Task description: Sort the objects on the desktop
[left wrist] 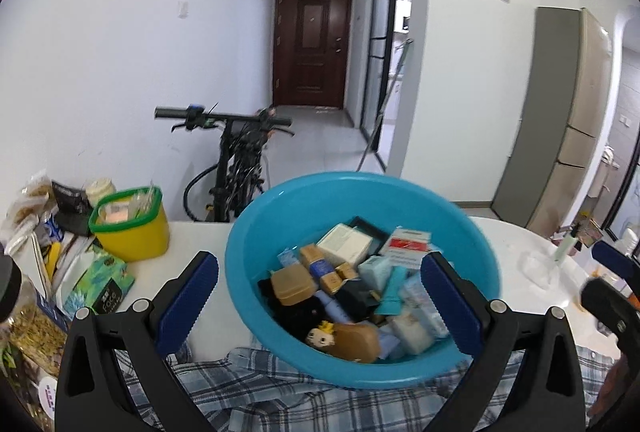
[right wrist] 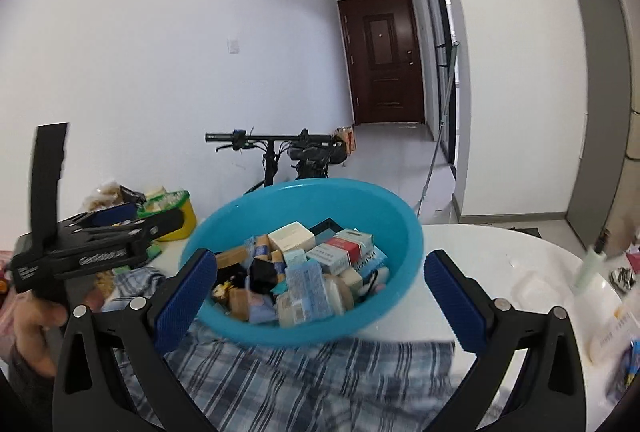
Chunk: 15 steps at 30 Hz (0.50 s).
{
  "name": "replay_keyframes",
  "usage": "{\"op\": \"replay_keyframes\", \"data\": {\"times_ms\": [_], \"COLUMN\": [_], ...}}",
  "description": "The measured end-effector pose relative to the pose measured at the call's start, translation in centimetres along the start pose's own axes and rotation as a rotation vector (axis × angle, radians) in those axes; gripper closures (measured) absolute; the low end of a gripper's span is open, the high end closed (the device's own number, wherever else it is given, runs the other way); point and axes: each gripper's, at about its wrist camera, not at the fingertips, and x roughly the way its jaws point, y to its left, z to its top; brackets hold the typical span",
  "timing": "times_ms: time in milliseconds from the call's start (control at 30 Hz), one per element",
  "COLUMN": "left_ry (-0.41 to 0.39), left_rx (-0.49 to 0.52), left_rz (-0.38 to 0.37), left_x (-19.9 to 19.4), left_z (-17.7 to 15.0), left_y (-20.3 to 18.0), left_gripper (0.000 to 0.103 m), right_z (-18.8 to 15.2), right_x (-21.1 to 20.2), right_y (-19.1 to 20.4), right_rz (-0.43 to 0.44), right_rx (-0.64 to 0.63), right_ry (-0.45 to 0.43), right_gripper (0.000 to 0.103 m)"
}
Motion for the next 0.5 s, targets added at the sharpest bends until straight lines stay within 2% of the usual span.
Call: {"op": "replay_keyframes", "data": {"times_ms": [167, 300, 433, 500], "left_ry": [-0.055, -0.085, -0.081, -0.076], "left_rx": [0.040, 0.071, 0.095, 0.114], "left_rz": [0.008, 0.008, 0.006, 0.006], "left_x": [-2.4, -4.1, -5.4, -6.5], "left_z": [0.5, 0.8, 0.5, 0.1], "left_y": [-1.6, -3.1, -4.4, -4.9], "left_gripper": [0.000, 0.000, 0.000, 0.000], "right_z": [-1.4, -3.3, -5.4, -6.3], "right_x": [-5.0, -6.9, -7.7, -7.6], "right_y": [0.4, 0.8, 1.3, 1.5], "right_rz": [-0.074, -0.064, -0.036, -0.048], "right_rx": [0.018, 0.027, 0.007, -0.020], "right_ry": [-0.025, 0.008, 0.048, 0.074], "right_gripper": [0.000, 0.000, 0.000, 0.000]}}
